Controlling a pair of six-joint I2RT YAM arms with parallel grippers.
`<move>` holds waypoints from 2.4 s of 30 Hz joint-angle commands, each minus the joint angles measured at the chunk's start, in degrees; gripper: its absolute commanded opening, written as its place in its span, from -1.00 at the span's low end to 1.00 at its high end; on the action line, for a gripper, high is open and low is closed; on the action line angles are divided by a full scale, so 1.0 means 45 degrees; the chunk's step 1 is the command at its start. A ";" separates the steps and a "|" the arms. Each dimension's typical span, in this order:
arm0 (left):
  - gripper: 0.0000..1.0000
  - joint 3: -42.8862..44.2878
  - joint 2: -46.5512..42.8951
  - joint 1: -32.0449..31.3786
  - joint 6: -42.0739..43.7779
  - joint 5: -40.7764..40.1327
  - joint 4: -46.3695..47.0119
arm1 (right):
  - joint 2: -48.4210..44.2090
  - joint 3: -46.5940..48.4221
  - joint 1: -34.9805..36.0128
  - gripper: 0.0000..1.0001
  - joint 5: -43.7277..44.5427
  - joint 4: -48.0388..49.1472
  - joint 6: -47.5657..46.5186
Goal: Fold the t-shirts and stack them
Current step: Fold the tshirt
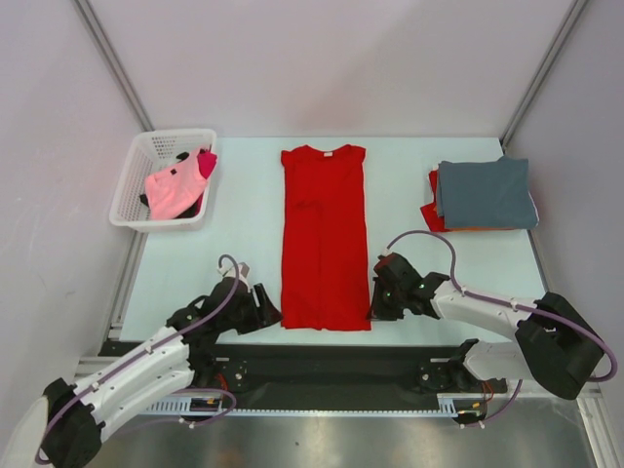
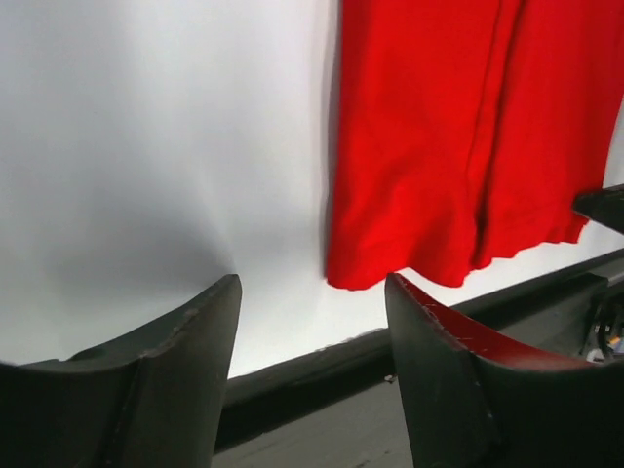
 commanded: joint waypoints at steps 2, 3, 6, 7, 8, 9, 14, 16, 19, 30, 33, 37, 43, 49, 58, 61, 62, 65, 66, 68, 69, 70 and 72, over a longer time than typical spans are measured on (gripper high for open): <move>0.35 0.0482 0.0911 0.0049 0.0043 0.0789 0.1170 | -0.0314 -0.0039 0.0021 -1.00 0.0060 -0.0392 -0.0089; 0.33 0.0463 0.1244 0.0069 0.0043 0.0848 0.1387 | -0.0294 -0.0039 0.0002 -1.00 0.0041 -0.0334 -0.0070; 0.23 0.0346 0.2297 0.0050 0.0063 0.1180 0.2227 | -0.0275 -0.0039 0.0021 -1.00 -0.0037 -0.0256 -0.0050; 0.22 0.0268 0.2476 0.0049 0.0024 0.1258 0.2461 | -0.0255 -0.0039 0.0021 -1.00 -0.0038 -0.0255 -0.0050; 0.21 0.0210 0.2672 0.0049 -0.0015 0.1375 0.2908 | -0.0274 -0.0039 0.0041 -1.00 -0.0038 -0.0236 -0.0031; 0.19 0.0151 0.2809 0.0049 -0.0035 0.1415 0.3106 | -0.0255 -0.0039 0.0021 -1.00 -0.0038 -0.0236 -0.0050; -0.01 -0.0044 0.3240 -0.0029 0.0023 0.1590 0.3381 | -0.0333 -0.0059 0.0021 -1.00 -0.0057 -0.0294 -0.0050; -0.01 -0.0220 0.3162 -0.0048 0.0023 0.1727 0.3439 | -0.0333 -0.0078 0.0002 -1.00 -0.0057 -0.0275 -0.0069; -0.08 -0.0396 0.3142 -0.0048 0.0179 0.2039 0.3693 | -0.0294 -0.0078 0.0002 -1.00 -0.0096 -0.0255 -0.0070; -1.00 -0.0299 0.3380 -0.0068 0.0258 0.1729 0.2876 | -0.0508 -0.0118 -0.0018 -1.00 -0.0174 -0.0333 -0.0030; -0.99 -0.0299 0.2695 -0.0087 0.0082 0.1591 0.2152 | -0.0742 -0.0157 -0.0037 -1.00 -0.0174 -0.0450 -0.0030; -0.99 -0.0260 0.1622 -0.0068 -0.0171 0.1766 0.1643 | -0.0938 -0.0196 -0.0096 -1.00 -0.0233 -0.0548 -0.0089; -0.99 0.0032 0.1559 -0.0068 -0.0523 0.2605 0.2482 | -0.0938 -0.0176 -0.0291 -1.00 -0.1306 0.0018 -0.0148; -0.99 0.1223 0.2419 0.0361 -0.0193 0.3017 0.2989 | -0.1076 0.0545 -0.1148 -1.00 -0.1852 0.0155 -0.0613; -0.99 0.4718 0.5655 0.2430 0.1213 0.2450 0.3380 | 0.1089 0.3571 -0.3745 -1.00 -0.2576 -0.0235 -0.2431; -0.99 0.5441 0.6847 0.3290 0.1468 0.2821 0.3887 | 0.2437 0.4820 -0.4313 -1.00 -0.3004 -0.0216 -0.2803; -0.99 0.5656 0.7143 0.3466 0.1507 0.2725 0.3947 | 0.2769 0.5423 -0.4585 -1.00 -0.3006 -0.0197 -0.2862; -0.99 0.6766 0.8510 0.4187 0.1586 0.2879 0.4318 | 0.4717 0.6906 -0.5055 -1.00 -0.3123 -0.0216 -0.3019; -1.00 0.7042 0.8958 0.4287 0.1605 0.2938 0.4377 | 0.5093 0.7300 -0.5154 -1.00 -0.3143 -0.0274 -0.3019; -0.99 0.7569 1.0204 0.4443 0.1664 0.3055 0.4708 | 0.5874 0.8081 -0.5407 -1.00 -0.3280 -0.0411 -0.3077; -0.99 0.8191 1.0619 0.4599 0.1799 0.3075 0.4748 | 0.6574 0.8724 -0.5486 -1.00 -0.3260 -0.0450 -0.3097; -1.00 0.8526 1.1029 0.4677 0.1859 0.3133 0.4748 | 0.6910 0.9097 -0.5583 -1.00 -0.3202 -0.0605 -0.3097; -0.99 0.9402 1.2143 0.4834 0.2034 0.3231 0.4807 | 0.7747 0.9877 -0.5837 -1.00 -0.3260 -0.0607 -0.3078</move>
